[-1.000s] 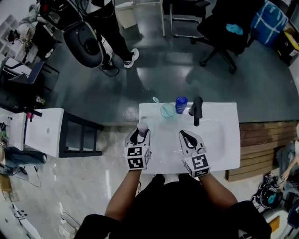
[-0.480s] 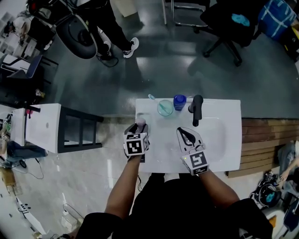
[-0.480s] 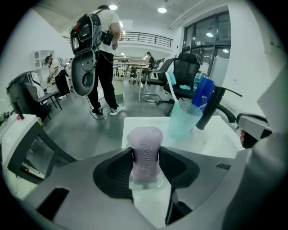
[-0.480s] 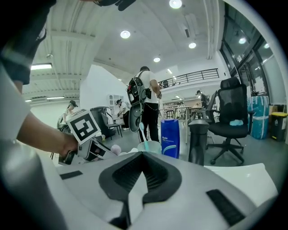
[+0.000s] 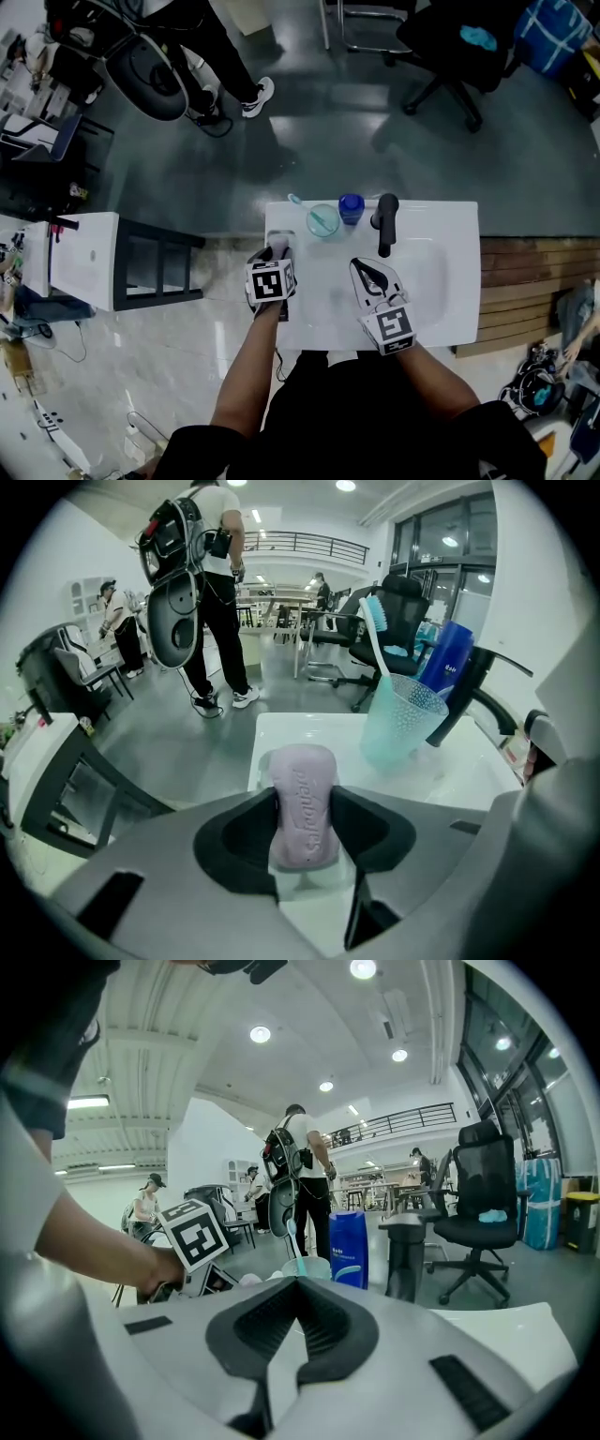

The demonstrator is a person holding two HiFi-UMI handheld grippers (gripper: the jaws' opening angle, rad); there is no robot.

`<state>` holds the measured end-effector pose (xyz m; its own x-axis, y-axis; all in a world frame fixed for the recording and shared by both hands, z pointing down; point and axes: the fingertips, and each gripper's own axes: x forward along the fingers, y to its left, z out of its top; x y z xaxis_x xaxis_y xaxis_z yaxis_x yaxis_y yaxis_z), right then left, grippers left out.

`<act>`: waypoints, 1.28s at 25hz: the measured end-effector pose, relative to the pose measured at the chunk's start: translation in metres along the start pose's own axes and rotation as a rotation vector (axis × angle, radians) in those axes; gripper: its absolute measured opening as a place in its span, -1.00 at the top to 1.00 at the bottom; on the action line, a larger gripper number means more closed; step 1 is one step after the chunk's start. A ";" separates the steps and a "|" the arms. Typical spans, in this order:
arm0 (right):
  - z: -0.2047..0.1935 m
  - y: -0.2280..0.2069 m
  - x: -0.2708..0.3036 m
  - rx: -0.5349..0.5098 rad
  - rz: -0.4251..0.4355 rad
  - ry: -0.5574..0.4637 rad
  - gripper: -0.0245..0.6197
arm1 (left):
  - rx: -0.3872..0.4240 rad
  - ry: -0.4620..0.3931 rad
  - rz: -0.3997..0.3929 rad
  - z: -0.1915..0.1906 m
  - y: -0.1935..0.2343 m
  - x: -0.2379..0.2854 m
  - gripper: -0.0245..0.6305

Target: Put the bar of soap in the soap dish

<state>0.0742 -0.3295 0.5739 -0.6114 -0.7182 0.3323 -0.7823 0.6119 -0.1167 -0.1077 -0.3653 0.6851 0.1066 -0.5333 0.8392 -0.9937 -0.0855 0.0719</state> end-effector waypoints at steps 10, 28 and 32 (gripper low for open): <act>0.020 0.002 -0.008 -0.003 -0.003 -0.050 0.88 | 0.003 0.049 0.033 0.003 0.004 0.009 0.34; 0.052 0.022 -0.015 -0.028 0.015 -0.119 0.88 | -0.014 -0.308 -0.062 0.045 -0.015 -0.080 0.69; 0.053 0.025 -0.019 -0.085 0.002 -0.127 0.88 | 0.020 -0.501 -0.129 0.061 -0.030 -0.125 0.86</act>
<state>0.0596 -0.3179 0.5155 -0.6277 -0.7495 0.2104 -0.7711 0.6356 -0.0363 -0.0893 -0.3477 0.5454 0.2365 -0.8546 0.4624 -0.9710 -0.1911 0.1434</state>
